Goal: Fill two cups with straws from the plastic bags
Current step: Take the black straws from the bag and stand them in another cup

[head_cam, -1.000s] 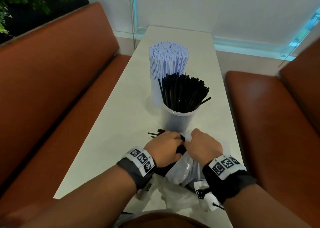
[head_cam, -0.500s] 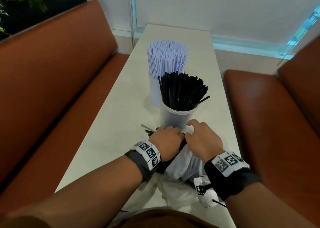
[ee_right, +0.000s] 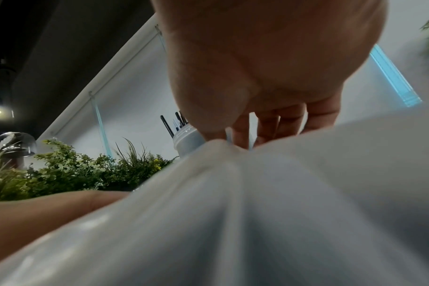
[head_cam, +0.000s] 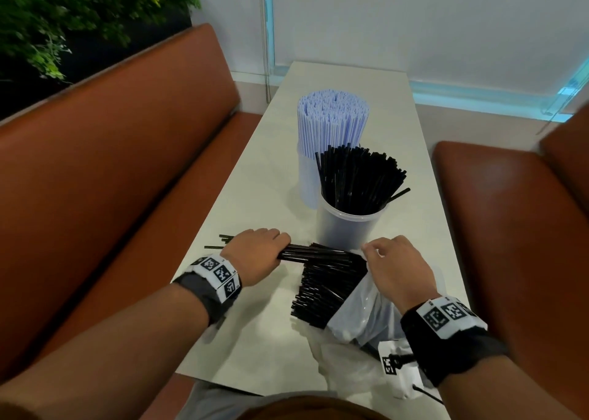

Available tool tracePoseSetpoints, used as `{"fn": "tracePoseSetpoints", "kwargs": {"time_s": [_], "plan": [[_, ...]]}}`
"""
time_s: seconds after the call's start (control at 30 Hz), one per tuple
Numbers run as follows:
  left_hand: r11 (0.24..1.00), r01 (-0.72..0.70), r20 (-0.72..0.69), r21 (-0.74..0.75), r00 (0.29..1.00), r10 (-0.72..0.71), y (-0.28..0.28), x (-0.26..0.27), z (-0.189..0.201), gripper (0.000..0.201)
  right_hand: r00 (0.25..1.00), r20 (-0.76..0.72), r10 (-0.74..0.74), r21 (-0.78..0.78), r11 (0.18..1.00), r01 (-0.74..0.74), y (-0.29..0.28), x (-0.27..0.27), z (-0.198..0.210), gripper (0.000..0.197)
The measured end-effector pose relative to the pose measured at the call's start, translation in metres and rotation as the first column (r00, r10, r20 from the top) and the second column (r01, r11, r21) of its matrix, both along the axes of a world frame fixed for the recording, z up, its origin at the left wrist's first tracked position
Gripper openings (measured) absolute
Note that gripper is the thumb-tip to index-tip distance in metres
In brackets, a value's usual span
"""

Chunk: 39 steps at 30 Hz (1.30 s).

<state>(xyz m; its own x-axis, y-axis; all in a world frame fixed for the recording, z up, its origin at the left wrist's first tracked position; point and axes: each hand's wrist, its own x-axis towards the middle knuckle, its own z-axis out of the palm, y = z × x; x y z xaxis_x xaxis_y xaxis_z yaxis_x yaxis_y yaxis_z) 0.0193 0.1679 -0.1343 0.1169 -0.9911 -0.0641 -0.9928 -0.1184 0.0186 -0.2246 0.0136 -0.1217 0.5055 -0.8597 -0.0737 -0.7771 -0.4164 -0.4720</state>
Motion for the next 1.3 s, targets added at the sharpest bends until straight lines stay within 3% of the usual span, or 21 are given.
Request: {"fn": "tracePoseSetpoints", "kwargs": {"time_s": [0.1, 0.17, 0.23, 0.27, 0.37, 0.6, 0.73, 0.83, 0.9, 1.1, 1.23, 1.3], "plan": [[0.999, -0.041, -0.076, -0.033, 0.996, 0.039, 0.006, 0.003, 0.002, 0.020, 0.936, 0.350, 0.025, -0.128, 0.992, 0.021, 0.011, 0.003, 0.014, 0.038], [0.995, -0.033, -0.116, -0.093, 0.993, 0.022, 0.005, -0.003, 0.006, 0.021, 0.795, 0.607, 0.006, -0.096, 0.993, 0.066, 0.018, 0.006, 0.024, 0.031], [0.988, -0.018, -0.139, -0.151, 0.990, -0.003, 0.001, -0.014, 0.011, 0.022, 0.686, 0.728, -0.012, -0.004, 1.000, 0.022, 0.024, 0.012, 0.031, 0.035], [0.986, -0.005, -0.140, -0.168, 0.990, -0.019, -0.002, -0.020, 0.013, 0.022, 0.677, 0.736, -0.008, 0.033, 0.999, -0.024, 0.027, 0.016, 0.033, 0.036], [0.985, 0.042, -0.101, -0.167, 0.993, -0.060, -0.012, -0.031, 0.020, 0.022, 0.749, 0.660, 0.060, 0.062, 0.989, -0.134, 0.033, 0.025, 0.034, 0.040], [0.995, -0.006, 0.048, -0.095, 0.999, 0.011, 0.001, 0.013, 0.029, 0.021, 0.793, 0.608, 0.031, 0.043, 0.996, -0.073, 0.027, 0.013, 0.024, 0.032], [0.984, -0.088, -0.035, -0.158, 0.996, 0.083, 0.014, 0.033, 0.039, 0.019, 0.727, 0.687, -0.018, 0.094, 0.993, -0.065, 0.032, 0.018, 0.031, 0.058], [0.976, -0.107, -0.144, -0.190, 0.986, 0.080, 0.018, 0.028, 0.042, 0.021, 0.617, 0.778, -0.117, 0.192, 0.980, -0.056, 0.036, 0.025, 0.040, 0.051], [0.968, -0.112, -0.220, -0.223, 0.973, 0.062, 0.017, 0.020, 0.043, 0.023, 0.582, 0.800, -0.146, 0.217, 0.975, -0.054, 0.036, 0.028, 0.045, 0.047], [0.968, -0.034, -0.261, -0.250, 0.965, -0.034, 0.003, -0.014, 0.038, 0.018, 0.549, 0.827, -0.120, 0.241, 0.958, -0.154, 0.042, 0.037, 0.056, 0.051], [0.969, -0.072, -0.225, -0.236, 0.974, 0.018, -0.003, -0.021, 0.039, 0.016, 0.487, 0.865, -0.124, 0.202, 0.973, -0.111, 0.036, 0.031, 0.064, 0.047], [0.962, -0.070, -0.221, -0.264, 0.975, 0.010, -0.008, -0.029, 0.045, 0.016, 0.522, 0.845, -0.118, 0.199, 0.975, -0.103, 0.033, 0.031, 0.063, 0.041]]}}
